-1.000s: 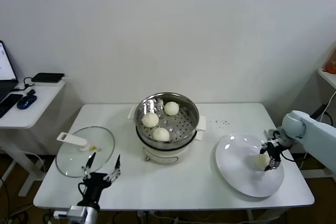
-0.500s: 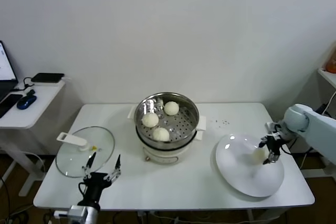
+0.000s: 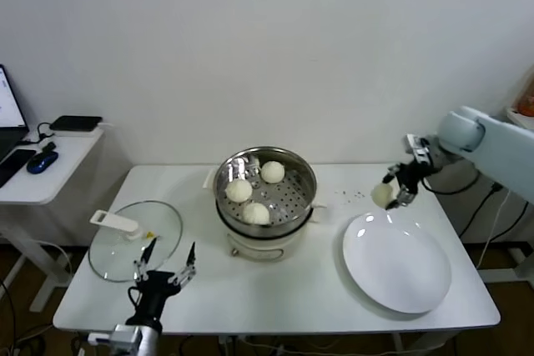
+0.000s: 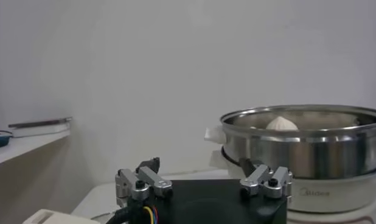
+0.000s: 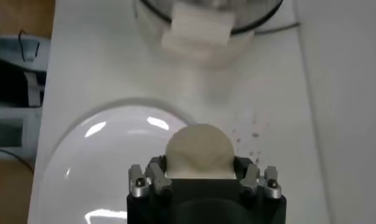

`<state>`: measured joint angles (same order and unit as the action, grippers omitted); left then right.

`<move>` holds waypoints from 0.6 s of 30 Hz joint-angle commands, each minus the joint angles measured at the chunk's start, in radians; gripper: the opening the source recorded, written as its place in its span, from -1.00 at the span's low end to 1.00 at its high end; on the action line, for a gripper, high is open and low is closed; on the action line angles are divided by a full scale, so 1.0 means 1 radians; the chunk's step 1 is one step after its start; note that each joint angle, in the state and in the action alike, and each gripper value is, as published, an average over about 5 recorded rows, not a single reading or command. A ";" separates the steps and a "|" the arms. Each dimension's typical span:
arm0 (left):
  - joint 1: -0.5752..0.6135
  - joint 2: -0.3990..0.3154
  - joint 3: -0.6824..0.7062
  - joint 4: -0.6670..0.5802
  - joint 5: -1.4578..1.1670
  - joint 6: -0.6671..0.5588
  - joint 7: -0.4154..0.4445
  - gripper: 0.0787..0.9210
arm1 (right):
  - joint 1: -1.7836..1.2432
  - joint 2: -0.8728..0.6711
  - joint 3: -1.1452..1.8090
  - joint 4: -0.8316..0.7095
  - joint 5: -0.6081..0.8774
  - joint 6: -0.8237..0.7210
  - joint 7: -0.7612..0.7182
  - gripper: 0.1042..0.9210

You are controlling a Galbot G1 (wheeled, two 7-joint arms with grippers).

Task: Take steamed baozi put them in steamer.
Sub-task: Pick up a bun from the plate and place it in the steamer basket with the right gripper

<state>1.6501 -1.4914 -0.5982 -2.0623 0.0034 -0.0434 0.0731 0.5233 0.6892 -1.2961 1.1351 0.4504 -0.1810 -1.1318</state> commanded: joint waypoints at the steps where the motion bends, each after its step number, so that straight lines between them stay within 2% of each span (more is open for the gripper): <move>1: 0.000 0.000 0.013 -0.010 0.011 -0.008 0.000 0.77 | 0.395 0.212 -0.329 0.021 0.367 -0.055 0.008 0.45; 7: -0.002 0.002 0.024 -0.018 0.016 -0.015 0.001 0.77 | 0.403 0.329 -0.375 0.008 0.432 -0.072 0.026 0.47; 18: 0.009 0.013 0.011 -0.034 0.000 -0.022 0.004 0.77 | 0.267 0.511 -0.350 -0.096 0.446 -0.100 0.080 0.49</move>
<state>1.6572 -1.4809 -0.5850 -2.0929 0.0085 -0.0633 0.0763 0.8136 1.0017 -1.5943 1.1111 0.8085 -0.2569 -1.0862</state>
